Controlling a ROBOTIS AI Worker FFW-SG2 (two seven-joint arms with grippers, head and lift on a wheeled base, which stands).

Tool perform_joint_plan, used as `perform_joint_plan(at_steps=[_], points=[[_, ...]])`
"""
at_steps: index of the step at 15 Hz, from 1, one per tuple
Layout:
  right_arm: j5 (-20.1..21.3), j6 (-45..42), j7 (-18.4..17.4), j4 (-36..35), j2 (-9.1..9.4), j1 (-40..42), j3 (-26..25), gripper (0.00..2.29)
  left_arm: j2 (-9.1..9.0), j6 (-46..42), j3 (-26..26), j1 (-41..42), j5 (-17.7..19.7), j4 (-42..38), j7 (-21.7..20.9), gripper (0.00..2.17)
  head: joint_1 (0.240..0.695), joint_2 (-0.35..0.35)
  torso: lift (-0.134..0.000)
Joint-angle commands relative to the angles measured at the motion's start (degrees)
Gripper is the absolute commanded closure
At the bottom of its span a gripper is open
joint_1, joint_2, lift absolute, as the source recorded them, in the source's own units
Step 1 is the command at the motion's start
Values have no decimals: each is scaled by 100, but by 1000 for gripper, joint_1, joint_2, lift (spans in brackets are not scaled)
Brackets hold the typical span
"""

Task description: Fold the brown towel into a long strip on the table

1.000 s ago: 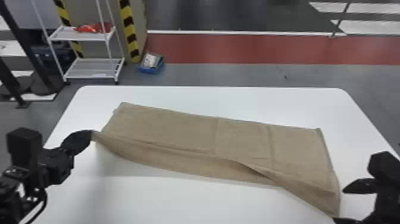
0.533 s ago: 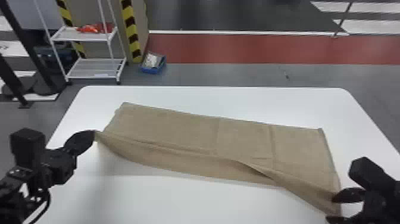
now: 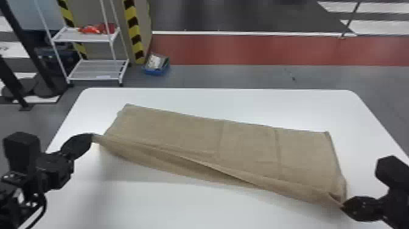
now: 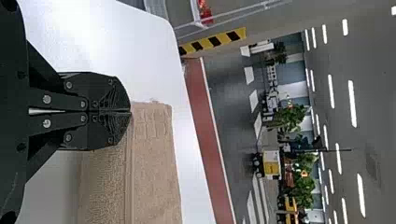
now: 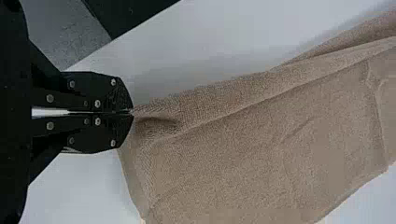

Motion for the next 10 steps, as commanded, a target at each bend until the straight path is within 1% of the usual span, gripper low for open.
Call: perform_joint_plan(at_steps=[1, 2, 4, 5, 7, 8, 10], points=[[-623, -126, 19, -157, 3, 14, -495, 1777, 8, 0, 90, 4, 35, -47, -9, 2145, 695, -20, -100], [-992, -73, 19, -192, 3, -4, -733, 1777, 8, 18, 117, 4, 35, -82, -17, 2145, 695, -20, -100], [-1370, 85, 19, -210, -6, -101, -1014, 1777, 17, 88, 152, -5, 35, -187, -44, 2145, 695, -23, -100], [-1484, 208, 19, -175, -23, -224, -1084, 1777, 17, 159, 152, -31, 35, -249, -44, 2145, 695, -26, -100], [-1792, 771, 19, 142, -146, -558, -1120, 1777, 17, 475, 73, -233, -18, -249, -96, 2145, 695, -34, -100], [-1888, 1052, 19, 300, -208, -742, -1067, 1777, 25, 686, -7, -444, -106, -240, -149, 2145, 695, -41, -100], [-1976, 1544, 19, 581, -261, -1076, -909, 1774, 34, 1020, -191, -831, -282, -117, -184, 2145, 695, -65, -100]])
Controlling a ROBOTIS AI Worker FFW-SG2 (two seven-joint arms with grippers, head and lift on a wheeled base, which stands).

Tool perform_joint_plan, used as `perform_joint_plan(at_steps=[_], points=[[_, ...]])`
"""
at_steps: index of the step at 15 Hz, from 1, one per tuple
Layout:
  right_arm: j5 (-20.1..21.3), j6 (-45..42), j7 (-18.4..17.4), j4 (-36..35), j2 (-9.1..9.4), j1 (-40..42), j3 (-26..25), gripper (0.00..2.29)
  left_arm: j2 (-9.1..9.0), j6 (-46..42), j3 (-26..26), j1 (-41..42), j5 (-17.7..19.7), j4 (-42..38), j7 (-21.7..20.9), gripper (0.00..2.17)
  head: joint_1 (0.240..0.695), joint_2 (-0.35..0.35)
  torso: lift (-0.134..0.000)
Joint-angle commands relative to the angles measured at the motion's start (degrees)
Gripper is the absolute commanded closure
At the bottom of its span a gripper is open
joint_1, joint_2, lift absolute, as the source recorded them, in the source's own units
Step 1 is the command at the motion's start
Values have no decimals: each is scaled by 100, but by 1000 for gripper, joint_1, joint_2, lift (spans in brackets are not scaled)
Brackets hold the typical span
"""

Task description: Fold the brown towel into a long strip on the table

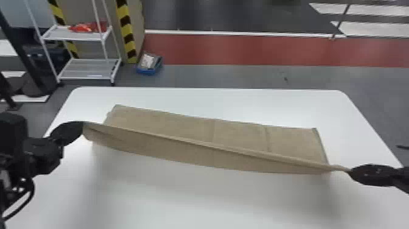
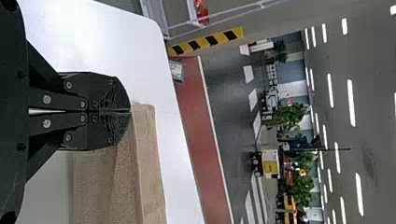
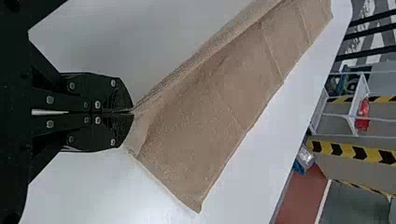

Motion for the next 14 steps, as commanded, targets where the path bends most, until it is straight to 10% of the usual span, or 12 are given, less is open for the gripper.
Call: perform_joint_plan(at_steps=[1, 14], points=[[-229, 654, 19, 364, -121, -422, 149, 1774, 9, 435, -222, -459, -183, 184, -21, 2145, 695, -72, -100], [-721, 2324, 19, 1445, -349, -1837, 501, 1774, -53, 751, -926, -1909, -411, 1494, 137, 2145, 695, -114, -100]])
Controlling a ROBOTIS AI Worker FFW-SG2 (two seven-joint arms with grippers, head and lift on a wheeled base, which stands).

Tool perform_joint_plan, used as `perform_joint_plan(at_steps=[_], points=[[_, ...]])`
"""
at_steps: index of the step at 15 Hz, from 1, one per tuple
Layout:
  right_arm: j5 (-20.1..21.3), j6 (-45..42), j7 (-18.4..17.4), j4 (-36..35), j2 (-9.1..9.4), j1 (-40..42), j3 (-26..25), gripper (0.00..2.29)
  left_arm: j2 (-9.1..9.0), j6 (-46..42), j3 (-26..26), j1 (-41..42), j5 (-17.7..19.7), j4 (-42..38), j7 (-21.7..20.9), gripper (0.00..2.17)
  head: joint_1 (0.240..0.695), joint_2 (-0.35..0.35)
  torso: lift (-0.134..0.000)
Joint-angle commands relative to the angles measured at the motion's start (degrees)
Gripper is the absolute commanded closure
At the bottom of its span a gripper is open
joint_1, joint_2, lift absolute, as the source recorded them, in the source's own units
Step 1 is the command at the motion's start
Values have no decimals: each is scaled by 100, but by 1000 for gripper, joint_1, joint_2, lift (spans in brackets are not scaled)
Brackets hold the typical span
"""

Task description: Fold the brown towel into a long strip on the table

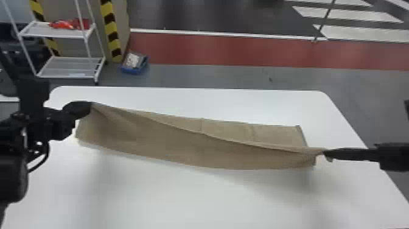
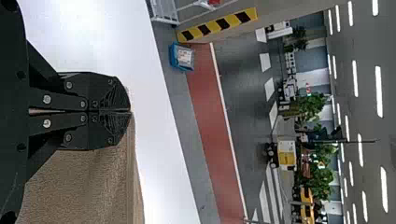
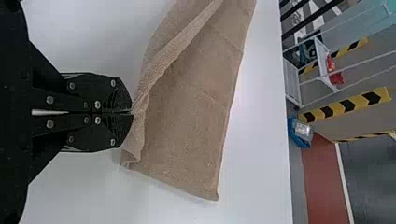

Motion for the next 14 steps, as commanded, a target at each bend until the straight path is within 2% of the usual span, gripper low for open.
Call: perform_joint_plan(at_steps=[1, 3, 5, 7, 14], points=[[83, 134, 19, 540, -33, -593, 287, 1774, -16, -8, -169, -358, -40, 423, 100, 2145, 695, -114, -100], [224, 116, 19, 1270, -103, -1138, 612, 1774, -34, -8, -256, -640, -58, 818, 161, 2145, 695, -114, -100], [373, 11, 19, 2069, -165, -1771, 999, 1774, -43, -8, -371, -877, -313, 1152, 302, 2145, 695, -114, -100], [452, -183, 19, 2641, -183, -2236, 1201, 1774, -69, -8, -380, -1053, -392, 1372, 302, 2145, 695, -113, -100], [1067, -1149, 19, 3994, -200, -3186, 1860, 1774, -60, -8, -441, -1413, -620, 1926, 372, 2145, 695, -104, -100]])
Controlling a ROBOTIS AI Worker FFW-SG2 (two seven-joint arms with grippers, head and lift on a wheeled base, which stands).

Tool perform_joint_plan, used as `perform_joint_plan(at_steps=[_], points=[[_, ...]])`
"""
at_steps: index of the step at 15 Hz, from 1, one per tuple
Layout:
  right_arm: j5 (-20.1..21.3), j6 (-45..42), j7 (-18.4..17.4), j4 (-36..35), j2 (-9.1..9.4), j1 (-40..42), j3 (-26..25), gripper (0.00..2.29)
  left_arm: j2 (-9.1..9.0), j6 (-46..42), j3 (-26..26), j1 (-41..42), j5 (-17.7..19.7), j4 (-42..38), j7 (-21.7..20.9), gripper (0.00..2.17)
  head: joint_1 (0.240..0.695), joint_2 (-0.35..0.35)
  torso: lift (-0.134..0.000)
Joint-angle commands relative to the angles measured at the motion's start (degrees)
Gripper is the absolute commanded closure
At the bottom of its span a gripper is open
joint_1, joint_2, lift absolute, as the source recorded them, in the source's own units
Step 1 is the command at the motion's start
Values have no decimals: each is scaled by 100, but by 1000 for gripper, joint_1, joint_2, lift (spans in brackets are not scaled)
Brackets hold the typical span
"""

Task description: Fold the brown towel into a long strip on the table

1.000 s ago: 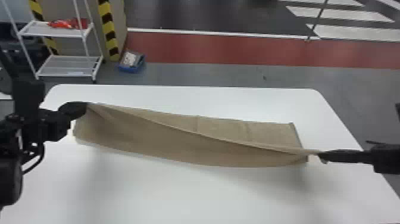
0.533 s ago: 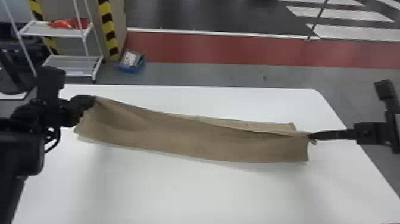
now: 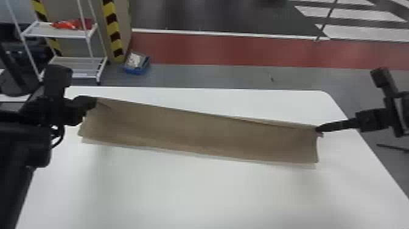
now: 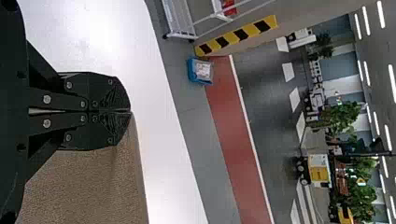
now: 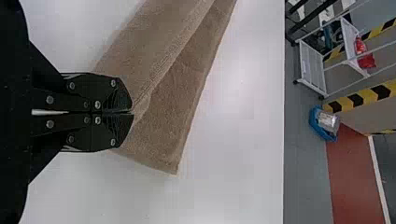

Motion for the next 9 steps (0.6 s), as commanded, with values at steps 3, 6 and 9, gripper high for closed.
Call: perform_joint_plan(at_steps=[3, 6, 9], points=[[394, -571, 19, 399, 35, -234, 293, 1774, 5, -2, -55, -73, -21, 134, 16, 2145, 695, -107, -100], [579, -711, 19, 417, 79, -234, 363, 1771, 5, -2, -55, -125, -21, 205, 25, 2145, 695, -109, -100], [631, -905, -308, 417, 220, -234, 346, 1754, 5, -2, -73, -125, -30, 266, 51, 2145, 695, -105, -100]])
